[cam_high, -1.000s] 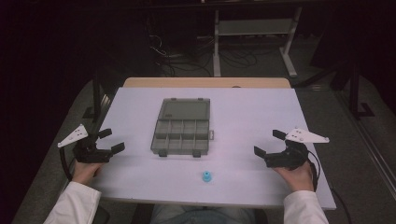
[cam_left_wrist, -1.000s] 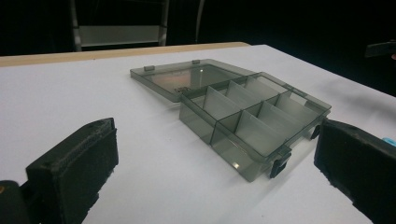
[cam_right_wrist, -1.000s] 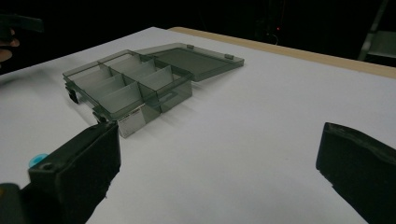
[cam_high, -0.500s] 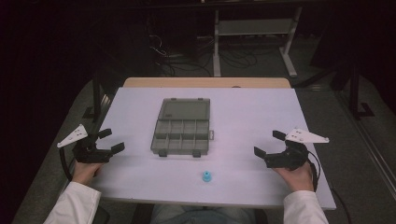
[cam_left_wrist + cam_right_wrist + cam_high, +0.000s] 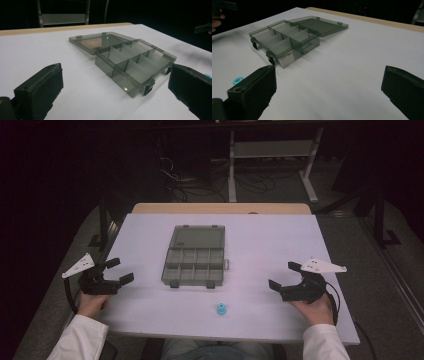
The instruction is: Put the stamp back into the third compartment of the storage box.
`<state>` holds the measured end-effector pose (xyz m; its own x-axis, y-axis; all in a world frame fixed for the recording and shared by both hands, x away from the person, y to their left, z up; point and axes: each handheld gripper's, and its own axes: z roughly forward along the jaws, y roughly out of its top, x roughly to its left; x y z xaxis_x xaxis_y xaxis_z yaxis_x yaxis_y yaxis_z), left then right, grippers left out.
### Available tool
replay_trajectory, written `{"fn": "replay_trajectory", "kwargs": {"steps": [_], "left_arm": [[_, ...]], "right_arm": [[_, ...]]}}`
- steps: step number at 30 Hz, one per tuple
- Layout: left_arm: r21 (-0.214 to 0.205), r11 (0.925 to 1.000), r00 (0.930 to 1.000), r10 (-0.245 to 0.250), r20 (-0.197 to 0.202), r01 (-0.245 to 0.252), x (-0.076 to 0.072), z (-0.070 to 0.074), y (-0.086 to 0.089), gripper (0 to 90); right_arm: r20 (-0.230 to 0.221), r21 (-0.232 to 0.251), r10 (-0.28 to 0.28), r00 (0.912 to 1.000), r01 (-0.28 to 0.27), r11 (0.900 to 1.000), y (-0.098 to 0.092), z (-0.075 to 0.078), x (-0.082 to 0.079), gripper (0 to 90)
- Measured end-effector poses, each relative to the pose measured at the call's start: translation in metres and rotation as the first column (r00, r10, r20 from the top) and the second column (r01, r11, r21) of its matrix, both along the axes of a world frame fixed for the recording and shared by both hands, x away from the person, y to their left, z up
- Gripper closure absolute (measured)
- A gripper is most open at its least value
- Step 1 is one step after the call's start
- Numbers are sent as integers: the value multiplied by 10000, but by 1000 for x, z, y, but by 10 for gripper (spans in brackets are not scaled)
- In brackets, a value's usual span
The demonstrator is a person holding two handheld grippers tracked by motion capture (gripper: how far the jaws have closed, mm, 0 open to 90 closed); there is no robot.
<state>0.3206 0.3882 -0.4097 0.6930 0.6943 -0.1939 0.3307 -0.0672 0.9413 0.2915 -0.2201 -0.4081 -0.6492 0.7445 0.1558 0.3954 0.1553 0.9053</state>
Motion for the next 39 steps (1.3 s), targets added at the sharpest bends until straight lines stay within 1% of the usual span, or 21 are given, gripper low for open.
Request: {"fn": "replay_trajectory", "kwargs": {"steps": [2, 5, 9, 11, 12, 13, 16, 18, 19, 23, 26, 31, 39], "left_arm": [[1, 10000, 10000, -9, 26, 9, 0, 0, 0, 0], [-36, 10000, 10000, -7, 8, 7, 0, 0, 0, 0], [50, 10000, 10000, -56, -10, 56, 1, 0, 0, 0], [45, 10000, 10000, -44, -14, 44, 1, 0, 0, 0], [41, 10000, 10000, -48, -18, 48, 1, 0, -1, 0], [24, 10000, 10000, -41, -20, 41, 1, 0, -1, 0], [93, 9999, 10000, -62, -36, 62, 1, -1, -1, 0], [74, 9999, 10000, -68, -49, 69, 1, 0, -1, 0], [41, 10000, 10000, -60, -49, 60, 1, -1, -1, 0], [-5, 10000, 10000, -49, -48, 49, 1, -1, -1, 0], [24, 10000, 9999, -62, -80, 63, 1, -1, -1, 0], [33, 10000, 9999, -82, -65, 82, 1, -1, -1, 0], [64, 9999, 9999, -116, -65, 116, 1, -1, -1, 0]], "right_arm": [[-13, -96, 57, 10000, -57, 9999, 1, 1, 0, 0], [-45, -91, 103, 9999, -104, 9999, 3, 1, -1, 0], [-147, -237, 295, 9995, -299, 9993, 6, 2, 1, 0], [-296, -309, 370, 9989, -379, 9988, 9, 2, 2, 0], [-230, -354, 467, 9986, -475, 9982, 9, 2, 2, 0], [-293, -359, 461, 9985, -472, 9982, 11, 3, 2, 0], [-246, -400, 557, 9981, -566, 9976, 13, 4, 2, 0], [-236, -424, 691, 9973, -700, 9966, 16, 5, 2, 0], [-299, -397, 712, 9970, -724, 9966, 17, 5, 2, 0], [-344, -560, 1032, 9941, -1050, 9929, 22, 7, 3, 0], [-491, -732, 1197, 9916, -1231, 9897, 26, 8, 3, 0], [-569, -825, 1363, 9890, -1407, 9866, 32, 10, 4, 0], [-683, -1083, 1669, 9836, -1737, 9788, 46, 12, 6, 0]]}}
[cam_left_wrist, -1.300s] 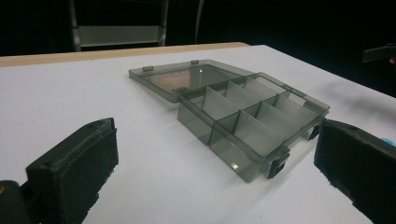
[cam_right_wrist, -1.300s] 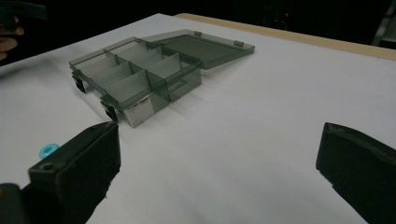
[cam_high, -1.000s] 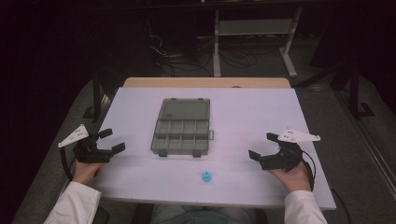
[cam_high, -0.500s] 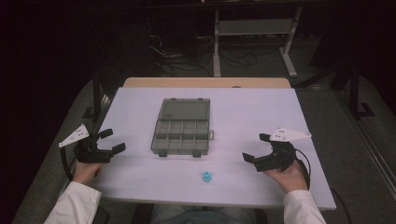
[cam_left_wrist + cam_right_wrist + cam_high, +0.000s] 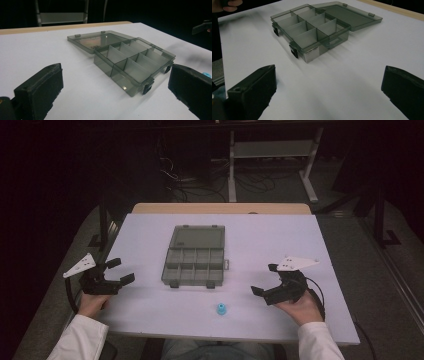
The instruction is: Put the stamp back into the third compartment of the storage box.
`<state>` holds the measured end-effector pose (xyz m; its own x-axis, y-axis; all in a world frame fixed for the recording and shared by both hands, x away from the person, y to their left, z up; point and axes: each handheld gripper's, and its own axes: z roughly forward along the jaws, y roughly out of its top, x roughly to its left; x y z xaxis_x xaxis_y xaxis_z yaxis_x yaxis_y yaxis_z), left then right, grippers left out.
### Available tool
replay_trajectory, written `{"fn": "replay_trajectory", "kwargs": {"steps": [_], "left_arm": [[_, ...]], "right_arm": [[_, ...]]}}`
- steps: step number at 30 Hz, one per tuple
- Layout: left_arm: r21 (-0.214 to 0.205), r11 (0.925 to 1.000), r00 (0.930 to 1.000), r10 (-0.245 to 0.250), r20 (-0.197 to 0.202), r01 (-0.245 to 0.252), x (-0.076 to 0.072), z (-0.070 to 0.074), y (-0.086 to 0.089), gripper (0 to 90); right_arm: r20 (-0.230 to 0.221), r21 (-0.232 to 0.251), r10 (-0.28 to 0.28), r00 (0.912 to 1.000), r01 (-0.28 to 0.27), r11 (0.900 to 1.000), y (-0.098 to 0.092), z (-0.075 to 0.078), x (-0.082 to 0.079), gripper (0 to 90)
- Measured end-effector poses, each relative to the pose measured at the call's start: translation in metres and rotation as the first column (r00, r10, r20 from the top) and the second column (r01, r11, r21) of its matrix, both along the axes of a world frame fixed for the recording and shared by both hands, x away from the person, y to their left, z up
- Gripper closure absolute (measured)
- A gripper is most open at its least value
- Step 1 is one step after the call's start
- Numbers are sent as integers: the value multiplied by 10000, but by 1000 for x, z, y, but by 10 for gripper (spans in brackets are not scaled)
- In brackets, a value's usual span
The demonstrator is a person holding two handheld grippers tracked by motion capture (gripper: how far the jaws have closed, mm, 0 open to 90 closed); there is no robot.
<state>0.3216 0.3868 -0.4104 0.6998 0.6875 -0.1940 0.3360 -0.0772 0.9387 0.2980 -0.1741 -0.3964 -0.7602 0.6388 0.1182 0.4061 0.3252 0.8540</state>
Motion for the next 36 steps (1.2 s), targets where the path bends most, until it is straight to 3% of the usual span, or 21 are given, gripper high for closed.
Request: {"fn": "replay_trajectory", "kwargs": {"steps": [20, 31, 36], "left_arm": [[-20, 10000, 9999, 63, 98, -63, 0, 1, 0, 0], [103, 9999, 10000, -1, 94, 0, 0, 2, -2, 0], [175, 9998, 9999, -45, 114, 43, 0, 2, -2, 0]], "right_arm": [[-292, -283, 664, 9974, -673, 9973, 25, 0, 2, 0], [-862, -662, 1188, 9892, -1247, 9900, 44, -5, 5, 0], [-909, -702, 1392, 9861, -1457, 9868, 52, -5, 3, 0]]}}
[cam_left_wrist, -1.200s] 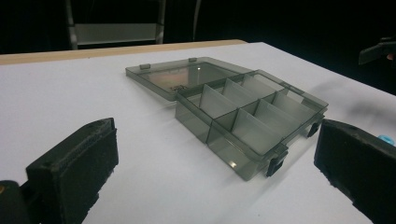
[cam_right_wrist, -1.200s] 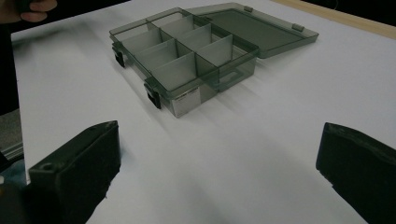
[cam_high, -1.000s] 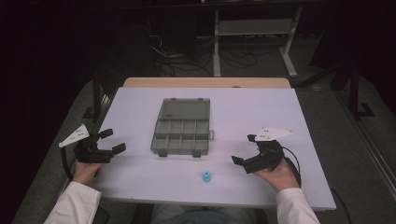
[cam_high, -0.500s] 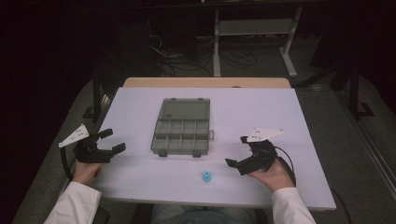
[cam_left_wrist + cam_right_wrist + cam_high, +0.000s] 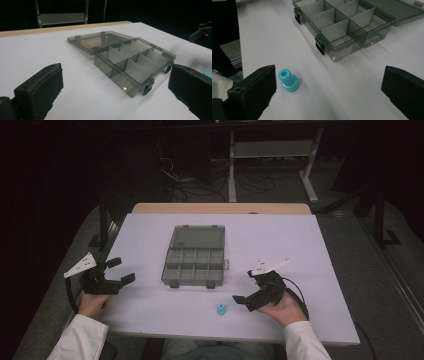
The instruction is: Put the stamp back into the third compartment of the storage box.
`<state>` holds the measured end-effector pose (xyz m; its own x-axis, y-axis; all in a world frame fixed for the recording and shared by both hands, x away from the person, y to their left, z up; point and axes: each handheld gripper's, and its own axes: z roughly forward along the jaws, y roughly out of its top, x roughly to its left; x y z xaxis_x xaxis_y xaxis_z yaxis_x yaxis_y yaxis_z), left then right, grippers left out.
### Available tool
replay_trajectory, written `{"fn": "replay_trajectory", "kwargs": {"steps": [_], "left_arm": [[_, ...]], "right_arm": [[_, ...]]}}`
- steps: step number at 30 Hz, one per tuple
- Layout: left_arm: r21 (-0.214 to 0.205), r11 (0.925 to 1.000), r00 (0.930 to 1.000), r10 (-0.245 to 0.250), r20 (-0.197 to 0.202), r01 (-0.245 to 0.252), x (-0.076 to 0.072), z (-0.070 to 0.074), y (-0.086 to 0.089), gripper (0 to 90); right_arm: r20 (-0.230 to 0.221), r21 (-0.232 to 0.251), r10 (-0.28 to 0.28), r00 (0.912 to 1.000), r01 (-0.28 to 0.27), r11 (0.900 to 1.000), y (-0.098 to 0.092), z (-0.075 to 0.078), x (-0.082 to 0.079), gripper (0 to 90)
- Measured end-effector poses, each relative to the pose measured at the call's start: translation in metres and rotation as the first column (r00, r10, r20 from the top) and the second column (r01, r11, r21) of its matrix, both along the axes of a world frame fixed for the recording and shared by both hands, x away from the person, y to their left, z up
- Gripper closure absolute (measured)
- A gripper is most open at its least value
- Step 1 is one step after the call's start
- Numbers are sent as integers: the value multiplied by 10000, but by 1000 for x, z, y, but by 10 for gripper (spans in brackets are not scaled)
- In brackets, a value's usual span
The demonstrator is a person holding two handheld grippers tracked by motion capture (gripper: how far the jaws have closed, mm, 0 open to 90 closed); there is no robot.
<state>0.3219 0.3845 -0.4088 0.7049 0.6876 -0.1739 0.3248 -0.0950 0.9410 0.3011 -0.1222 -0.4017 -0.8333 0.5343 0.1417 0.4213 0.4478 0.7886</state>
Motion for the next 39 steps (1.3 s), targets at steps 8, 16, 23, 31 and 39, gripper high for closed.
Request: {"fn": "replay_trajectory", "kwargs": {"steps": [8, 16, 23, 31, 39], "left_arm": [[26, 10000, 10000, 3, 4, -3, 0, 0, 0, 0], [-63, 10000, 10000, 57, 28, -56, 0, 1, 1, 0], [-85, 10000, 10000, 50, 11, -50, 0, 1, 1, 0], [-91, 9999, 10000, 65, 6, -65, 0, 1, 1, 0], [-122, 9999, 10000, 70, -70, -71, 0, 0, 0, 0]], "right_arm": [[-13, -189, 260, 9997, -260, 9995, 9, -2, -1, 0], [-133, -347, 583, 9982, -588, 9977, 19, -4, -3, 0], [-188, -557, 799, 9966, -808, 9952, 27, -7, -4, 0], [-329, -835, 1016, 9943, -1041, 9911, 36, -11, -4, 0], [-542, -1475, 1530, 9867, -1595, 9761, 46, -16, -4, 80]]}}
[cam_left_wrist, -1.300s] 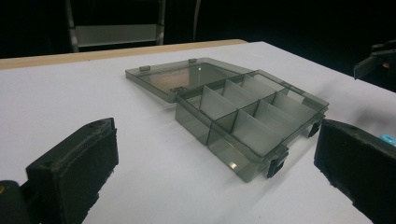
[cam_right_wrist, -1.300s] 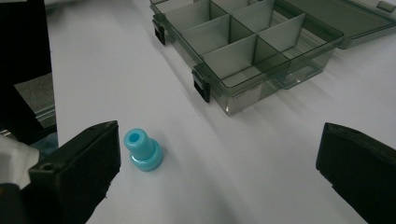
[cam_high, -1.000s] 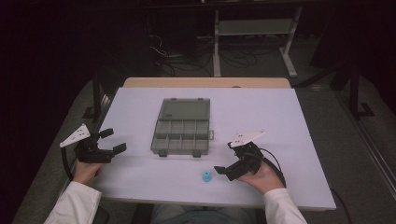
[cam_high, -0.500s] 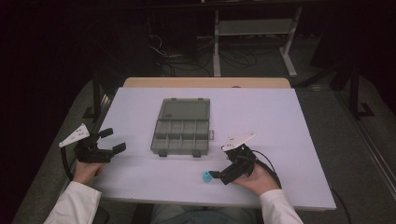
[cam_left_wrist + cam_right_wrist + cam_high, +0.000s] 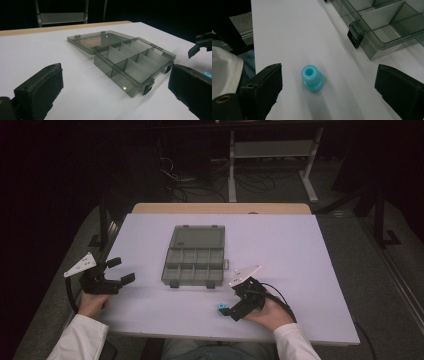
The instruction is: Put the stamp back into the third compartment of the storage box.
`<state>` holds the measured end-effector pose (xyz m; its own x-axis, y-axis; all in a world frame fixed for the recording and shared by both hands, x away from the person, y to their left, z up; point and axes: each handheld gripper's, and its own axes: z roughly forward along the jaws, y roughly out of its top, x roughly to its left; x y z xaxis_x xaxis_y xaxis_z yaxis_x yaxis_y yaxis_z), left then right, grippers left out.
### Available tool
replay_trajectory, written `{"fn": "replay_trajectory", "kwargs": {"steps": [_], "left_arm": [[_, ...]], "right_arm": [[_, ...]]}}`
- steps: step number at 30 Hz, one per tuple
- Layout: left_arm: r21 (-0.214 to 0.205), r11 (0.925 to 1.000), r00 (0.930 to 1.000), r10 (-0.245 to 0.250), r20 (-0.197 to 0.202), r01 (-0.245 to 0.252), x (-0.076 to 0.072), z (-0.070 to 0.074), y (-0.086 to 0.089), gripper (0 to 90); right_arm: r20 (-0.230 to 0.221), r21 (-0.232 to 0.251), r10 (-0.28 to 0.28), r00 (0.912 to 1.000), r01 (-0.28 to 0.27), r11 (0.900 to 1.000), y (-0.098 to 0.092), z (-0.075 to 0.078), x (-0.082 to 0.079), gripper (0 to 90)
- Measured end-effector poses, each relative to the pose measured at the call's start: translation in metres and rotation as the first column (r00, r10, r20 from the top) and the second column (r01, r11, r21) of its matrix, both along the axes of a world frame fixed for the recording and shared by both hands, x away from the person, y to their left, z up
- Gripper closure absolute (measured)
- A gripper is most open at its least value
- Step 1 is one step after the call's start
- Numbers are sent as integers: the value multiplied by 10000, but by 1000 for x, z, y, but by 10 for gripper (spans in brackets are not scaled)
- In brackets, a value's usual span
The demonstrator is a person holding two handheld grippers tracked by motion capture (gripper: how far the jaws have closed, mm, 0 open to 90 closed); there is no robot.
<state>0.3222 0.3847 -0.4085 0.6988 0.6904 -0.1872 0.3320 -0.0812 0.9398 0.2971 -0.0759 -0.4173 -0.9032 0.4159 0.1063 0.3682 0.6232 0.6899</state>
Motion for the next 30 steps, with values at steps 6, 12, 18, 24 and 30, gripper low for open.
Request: {"fn": "replay_trajectory", "kwargs": {"steps": [6, 12, 18, 24, 30], "left_arm": [[23, 10000, 10000, -1, -17, 1, 0, 0, 0, 0], [118, 9999, 10000, -35, -45, 36, 0, 0, 0, 0], [110, 9999, 10000, -15, -26, 15, 0, 0, 0, 0], [226, 9997, 10000, -66, -10, 66, 0, 0, -1, 0], [198, 9998, 10000, -41, 2, 41, 0, 0, -1, 0]], "right_arm": [[-107, -154, 202, 9997, -203, 9997, 3, -2, 1, 128], [-393, -492, 389, 9985, -409, 9980, 9, -4, 2, 176], [-114, -999, 680, 9976, -688, 9926, 15, -8, 2, 291], [-293, -1014, 714, 9970, -740, 9921, 17, -7, 1, 478], [-87, -1030, 928, 9956, -932, 9903, 18, -6, -1, 667]]}}
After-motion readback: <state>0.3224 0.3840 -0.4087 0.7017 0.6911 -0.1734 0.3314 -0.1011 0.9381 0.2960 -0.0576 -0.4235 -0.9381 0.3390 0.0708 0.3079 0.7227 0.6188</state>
